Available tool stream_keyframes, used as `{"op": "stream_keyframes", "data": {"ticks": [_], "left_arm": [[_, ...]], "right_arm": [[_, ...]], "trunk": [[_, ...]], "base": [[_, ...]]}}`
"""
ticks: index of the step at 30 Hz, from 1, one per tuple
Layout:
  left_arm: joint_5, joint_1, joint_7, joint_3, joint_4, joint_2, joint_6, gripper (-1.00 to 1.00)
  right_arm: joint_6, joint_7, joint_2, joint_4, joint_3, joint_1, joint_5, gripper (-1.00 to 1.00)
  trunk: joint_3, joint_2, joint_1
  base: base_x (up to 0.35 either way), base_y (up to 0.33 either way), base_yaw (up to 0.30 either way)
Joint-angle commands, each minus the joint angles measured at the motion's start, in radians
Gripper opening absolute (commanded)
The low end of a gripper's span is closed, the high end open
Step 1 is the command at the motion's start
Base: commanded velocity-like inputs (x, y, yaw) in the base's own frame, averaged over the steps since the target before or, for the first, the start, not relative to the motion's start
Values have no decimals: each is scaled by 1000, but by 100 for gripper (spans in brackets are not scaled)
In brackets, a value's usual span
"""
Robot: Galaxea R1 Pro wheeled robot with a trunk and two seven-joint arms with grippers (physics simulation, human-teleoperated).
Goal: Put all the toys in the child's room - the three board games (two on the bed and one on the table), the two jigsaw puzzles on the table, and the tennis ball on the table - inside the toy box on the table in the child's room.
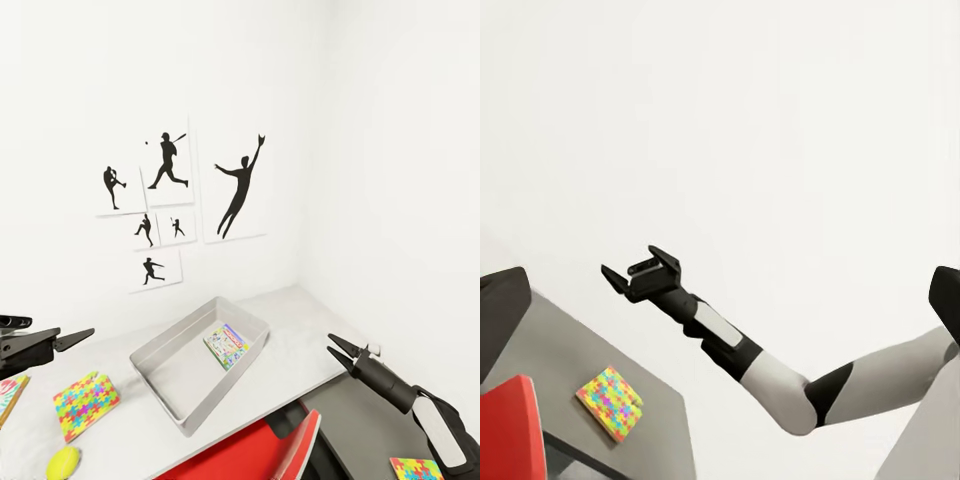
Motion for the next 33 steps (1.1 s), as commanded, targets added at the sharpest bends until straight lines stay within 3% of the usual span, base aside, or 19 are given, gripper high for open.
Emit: {"op": "stream_keyframes", "data": {"ticks": [1,8,33], "left_arm": [[2,0,-2,-1,0,2,10,100],[2,0,-2,-1,0,4,10,100],[-1,0,-1,-9,0,3,10,100]], "right_arm": [[3,0,0,1,0,0,-4,100],[-3,3,0,3,1,0,-4,100],[-3,-2,0,2,2,0,-4,100]], "trunk": [[0,-1,0],[0,-1,0],[1,-1,0]], "base": [[-158,0,-1],[-145,0,0],[-5,0,-47]]}}
